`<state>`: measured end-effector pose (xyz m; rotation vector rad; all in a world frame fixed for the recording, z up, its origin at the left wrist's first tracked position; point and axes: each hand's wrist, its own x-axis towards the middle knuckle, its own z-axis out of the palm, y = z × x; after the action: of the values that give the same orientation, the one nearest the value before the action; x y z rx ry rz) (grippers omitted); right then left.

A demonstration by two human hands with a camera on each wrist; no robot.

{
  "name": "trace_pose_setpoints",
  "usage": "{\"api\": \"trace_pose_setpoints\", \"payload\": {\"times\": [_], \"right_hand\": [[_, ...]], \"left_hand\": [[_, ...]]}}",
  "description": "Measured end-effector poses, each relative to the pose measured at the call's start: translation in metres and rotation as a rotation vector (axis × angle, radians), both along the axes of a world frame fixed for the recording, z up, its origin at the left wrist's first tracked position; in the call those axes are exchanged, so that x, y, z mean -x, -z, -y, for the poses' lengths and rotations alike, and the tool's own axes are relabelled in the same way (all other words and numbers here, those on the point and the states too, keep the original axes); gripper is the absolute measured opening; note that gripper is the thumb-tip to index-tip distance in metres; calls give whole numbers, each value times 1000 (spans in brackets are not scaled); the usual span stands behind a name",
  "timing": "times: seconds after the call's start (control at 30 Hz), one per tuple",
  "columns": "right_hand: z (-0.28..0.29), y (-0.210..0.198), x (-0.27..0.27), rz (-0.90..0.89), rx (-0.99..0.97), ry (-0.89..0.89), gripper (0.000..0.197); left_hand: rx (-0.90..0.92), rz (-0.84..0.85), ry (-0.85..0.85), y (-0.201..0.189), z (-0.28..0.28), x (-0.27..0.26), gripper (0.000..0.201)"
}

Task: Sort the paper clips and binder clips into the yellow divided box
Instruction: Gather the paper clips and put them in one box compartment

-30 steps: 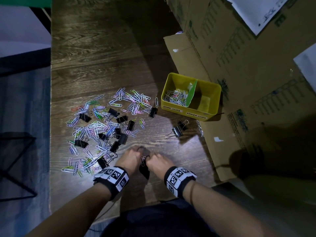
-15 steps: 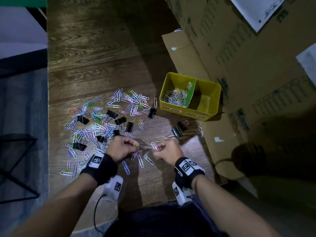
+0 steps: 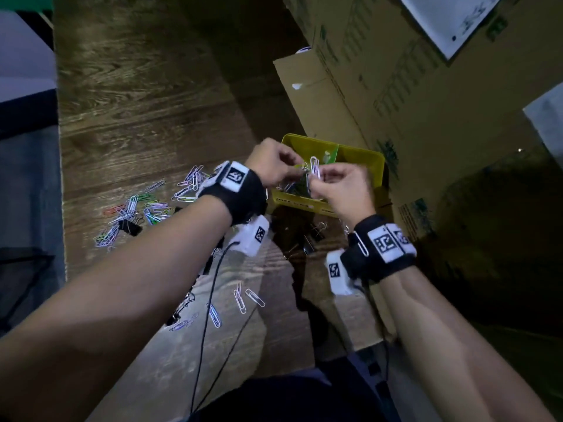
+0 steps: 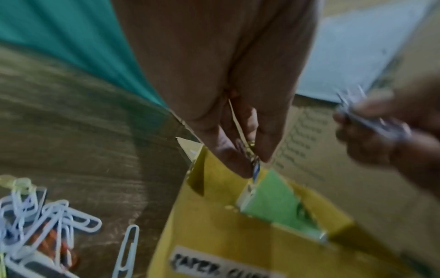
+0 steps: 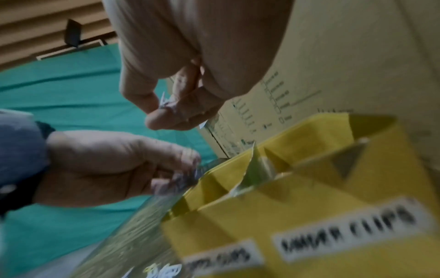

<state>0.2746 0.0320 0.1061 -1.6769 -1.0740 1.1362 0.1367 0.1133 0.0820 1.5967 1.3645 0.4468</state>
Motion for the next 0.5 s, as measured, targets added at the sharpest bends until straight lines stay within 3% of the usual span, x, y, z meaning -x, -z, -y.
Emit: {"api": "trace_pose_setpoints", "payload": {"times": [0.1,0.17,0.27,0.37,0.47,0.5], "right_hand": [[-28,2,-13,257,-3,-63,17],[-44,5,-18,438,39,-182,4],[-63,11,-14,670,109,-380,16],[-71,22,-4,859,177,-546,23],[-67,32,5,996,207,-657,7],[-64,37,6,1007,225,-661,14]], "left_hand": [[-46,-357,270,9,-9,-7,21],[-57,-392,308,11,-8,-7,18],[-64,-271,195,12,-2,2,16],[2,-45,28,12,9,17,16],[87,165,-58,15,21,38,19],[104,174,-50,14,27,48,17]]}}
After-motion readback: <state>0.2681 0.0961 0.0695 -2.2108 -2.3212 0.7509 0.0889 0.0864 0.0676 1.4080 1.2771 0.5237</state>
